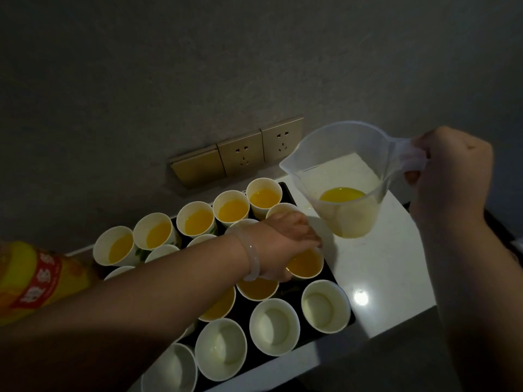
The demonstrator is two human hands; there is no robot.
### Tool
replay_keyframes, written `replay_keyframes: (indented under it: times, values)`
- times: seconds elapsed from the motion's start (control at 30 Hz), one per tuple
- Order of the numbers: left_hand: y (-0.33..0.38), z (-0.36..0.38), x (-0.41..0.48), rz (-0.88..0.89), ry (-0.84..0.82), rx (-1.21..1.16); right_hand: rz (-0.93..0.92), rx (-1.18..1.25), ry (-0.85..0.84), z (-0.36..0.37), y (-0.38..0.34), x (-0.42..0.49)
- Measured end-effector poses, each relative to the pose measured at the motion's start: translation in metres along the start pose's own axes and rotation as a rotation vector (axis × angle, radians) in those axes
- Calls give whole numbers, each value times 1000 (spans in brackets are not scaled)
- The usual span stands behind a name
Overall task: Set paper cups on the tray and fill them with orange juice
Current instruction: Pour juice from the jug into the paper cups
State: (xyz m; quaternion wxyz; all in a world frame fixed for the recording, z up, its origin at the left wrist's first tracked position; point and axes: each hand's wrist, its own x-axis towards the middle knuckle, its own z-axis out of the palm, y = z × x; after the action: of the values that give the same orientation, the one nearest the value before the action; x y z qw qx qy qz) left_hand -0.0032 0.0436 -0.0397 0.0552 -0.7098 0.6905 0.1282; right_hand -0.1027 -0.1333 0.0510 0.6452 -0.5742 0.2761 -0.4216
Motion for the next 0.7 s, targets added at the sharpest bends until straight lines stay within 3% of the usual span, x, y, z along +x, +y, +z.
replay_keyframes:
  times: [0.3, 0.47, 0.7]
  values:
    - [12, -5, -16, -147, 10, -107, 6, -81, -46, -11, 0, 1]
    - [40, 0, -34, -199, 352, -342, 6, -99, -29, -15, -2, 3]
    - [76, 17, -31, -90, 179, -167, 9, -94, -10, -18, -1, 4]
